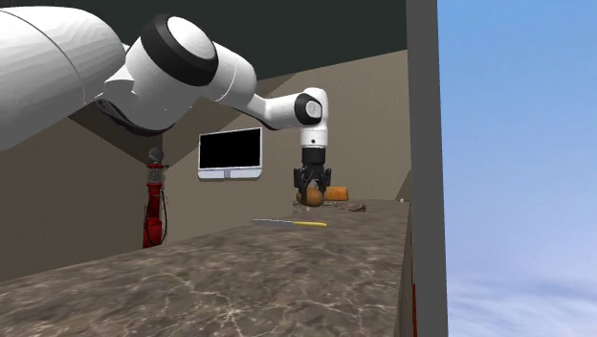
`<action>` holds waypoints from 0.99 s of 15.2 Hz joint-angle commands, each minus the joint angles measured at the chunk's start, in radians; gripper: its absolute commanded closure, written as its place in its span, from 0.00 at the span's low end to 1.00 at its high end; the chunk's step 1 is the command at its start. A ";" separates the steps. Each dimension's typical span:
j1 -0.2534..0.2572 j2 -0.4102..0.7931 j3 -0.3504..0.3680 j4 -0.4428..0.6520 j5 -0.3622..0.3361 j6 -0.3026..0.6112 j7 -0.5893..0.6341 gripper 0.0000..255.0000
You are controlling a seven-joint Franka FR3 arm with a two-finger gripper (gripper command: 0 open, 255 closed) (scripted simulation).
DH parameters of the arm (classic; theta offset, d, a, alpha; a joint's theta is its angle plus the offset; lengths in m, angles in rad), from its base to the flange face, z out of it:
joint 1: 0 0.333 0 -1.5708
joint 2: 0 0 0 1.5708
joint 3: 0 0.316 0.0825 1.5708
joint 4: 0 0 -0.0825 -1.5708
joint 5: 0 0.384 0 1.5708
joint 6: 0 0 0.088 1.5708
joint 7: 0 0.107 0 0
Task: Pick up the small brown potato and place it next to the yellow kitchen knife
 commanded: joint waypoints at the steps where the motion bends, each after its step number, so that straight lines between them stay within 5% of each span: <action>1: 0.011 -0.006 -0.002 -0.039 0.000 0.030 -0.008 1.00; 15: 0.053 0.004 0.005 -0.211 0.017 0.195 -0.048 1.00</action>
